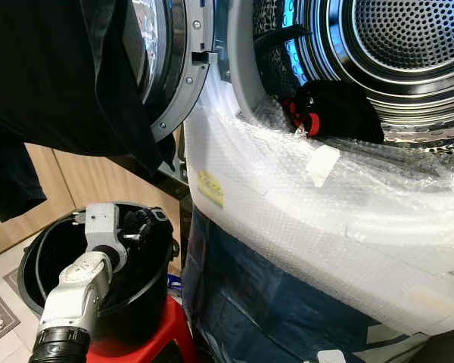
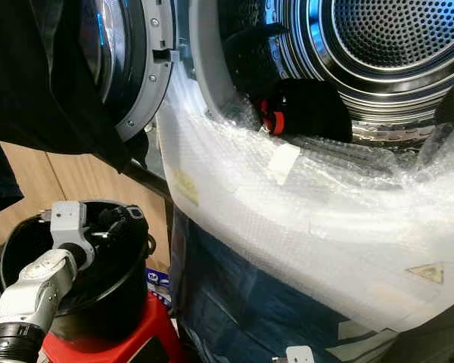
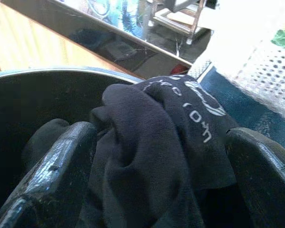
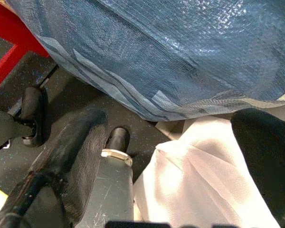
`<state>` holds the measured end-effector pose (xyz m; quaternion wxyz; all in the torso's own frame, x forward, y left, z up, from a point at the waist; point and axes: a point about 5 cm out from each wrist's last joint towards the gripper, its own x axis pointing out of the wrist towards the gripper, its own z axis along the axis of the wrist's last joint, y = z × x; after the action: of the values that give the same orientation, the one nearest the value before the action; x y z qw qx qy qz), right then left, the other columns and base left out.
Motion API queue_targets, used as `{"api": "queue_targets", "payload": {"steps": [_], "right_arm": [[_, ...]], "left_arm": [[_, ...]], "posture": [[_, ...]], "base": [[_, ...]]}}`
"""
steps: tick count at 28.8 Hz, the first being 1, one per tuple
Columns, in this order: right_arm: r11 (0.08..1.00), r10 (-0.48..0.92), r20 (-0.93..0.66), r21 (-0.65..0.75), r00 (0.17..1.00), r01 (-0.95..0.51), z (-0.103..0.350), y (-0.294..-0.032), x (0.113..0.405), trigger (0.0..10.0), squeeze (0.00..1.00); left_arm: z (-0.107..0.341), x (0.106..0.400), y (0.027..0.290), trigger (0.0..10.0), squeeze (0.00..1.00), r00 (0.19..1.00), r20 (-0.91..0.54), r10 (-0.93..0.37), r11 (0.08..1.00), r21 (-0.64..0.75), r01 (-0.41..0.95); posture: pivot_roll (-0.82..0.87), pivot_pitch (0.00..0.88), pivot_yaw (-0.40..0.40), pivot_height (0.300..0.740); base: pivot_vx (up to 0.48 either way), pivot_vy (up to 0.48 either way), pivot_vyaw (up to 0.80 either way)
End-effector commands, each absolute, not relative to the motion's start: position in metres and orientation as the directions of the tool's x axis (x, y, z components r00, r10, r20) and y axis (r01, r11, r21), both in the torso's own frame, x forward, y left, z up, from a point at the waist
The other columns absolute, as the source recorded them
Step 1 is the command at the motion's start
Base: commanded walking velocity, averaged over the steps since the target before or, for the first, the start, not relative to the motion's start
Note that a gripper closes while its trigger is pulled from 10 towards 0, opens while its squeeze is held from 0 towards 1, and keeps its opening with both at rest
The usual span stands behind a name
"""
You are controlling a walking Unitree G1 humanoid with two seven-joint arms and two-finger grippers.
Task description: Clothes washing
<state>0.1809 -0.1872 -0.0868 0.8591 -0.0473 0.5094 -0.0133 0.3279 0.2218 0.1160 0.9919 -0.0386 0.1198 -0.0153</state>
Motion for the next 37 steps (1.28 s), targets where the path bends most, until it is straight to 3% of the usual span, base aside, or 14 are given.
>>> {"api": "queue_targets", "payload": {"steps": [1,8,9,20,21,22,23,37], "right_arm": [[0.996,-0.064,-0.872,-0.089,0.486,-0.029,-0.087,-0.186,0.182,10.0,0.0],[0.996,-0.055,-0.869,-0.082,0.492,-0.034,-0.085,-0.184,0.184,10.0,0.0],[0.996,-0.055,-0.868,-0.082,0.493,-0.033,-0.085,-0.184,0.185,10.0,0.0],[0.996,-0.052,-0.871,-0.082,0.489,-0.04,-0.086,-0.184,0.183,10.0,0.0],[0.996,-0.052,-0.872,-0.082,0.487,-0.041,-0.087,-0.184,0.182,10.0,0.0],[0.996,-0.052,-0.872,-0.082,0.487,-0.041,-0.087,-0.184,0.182,10.0,0.0],[0.995,-0.053,-0.873,-0.085,0.485,-0.044,-0.087,-0.184,0.182,10.0,0.0],[0.988,-0.045,-0.881,-0.109,0.471,-0.11,-0.09,-0.181,0.176,10.0,0.0]], "left_arm": [[0.112,0.329,0.215,10.0,1.0,0.96,-0.269,-0.073,0.994,-0.093,0.05],[0.102,0.328,0.22,10.0,0.98,0.946,-0.325,-0.023,0.998,-0.066,0.002],[0.102,0.328,0.221,10.0,0.0,0.945,-0.327,-0.02,0.998,-0.07,-0.003],[0.101,0.327,0.232,10.0,0.0,0.942,-0.328,0.071,0.994,-0.053,-0.093],[0.102,0.328,0.233,6.6,0.0,0.944,-0.32,0.075,0.994,-0.056,-0.098],[0.102,0.328,0.233,6.6,0.0,0.944,-0.32,0.075,0.994,-0.056,-0.098],[0.103,0.328,0.234,0.0,0.0,0.945,-0.318,0.074,0.994,-0.057,-0.097],[0.104,0.329,0.238,0.0,0.0,0.947,-0.305,0.103,0.991,-0.05,-0.124]], "posture": [[0.24,0.0,-0.038,0.74],[0.23,0.0,-0.034,0.74],[0.23,0.0,-0.034,0.74],[0.24,0.011,-0.038,0.74],[0.24,0.012,-0.037,0.74],[0.24,0.012,-0.037,0.74],[0.23,0.01,-0.034,0.74],[0.24,0.008,-0.029,0.74]], "base": [[0.0,0.0,0.0],[0.0,0.0,0.0],[0.0,0.0,0.0],[0.0,0.0,0.0],[0.0,0.0,0.0],[0.0,0.0,0.0],[0.0,0.0,0.0],[0.0,0.0,0.0]]}}
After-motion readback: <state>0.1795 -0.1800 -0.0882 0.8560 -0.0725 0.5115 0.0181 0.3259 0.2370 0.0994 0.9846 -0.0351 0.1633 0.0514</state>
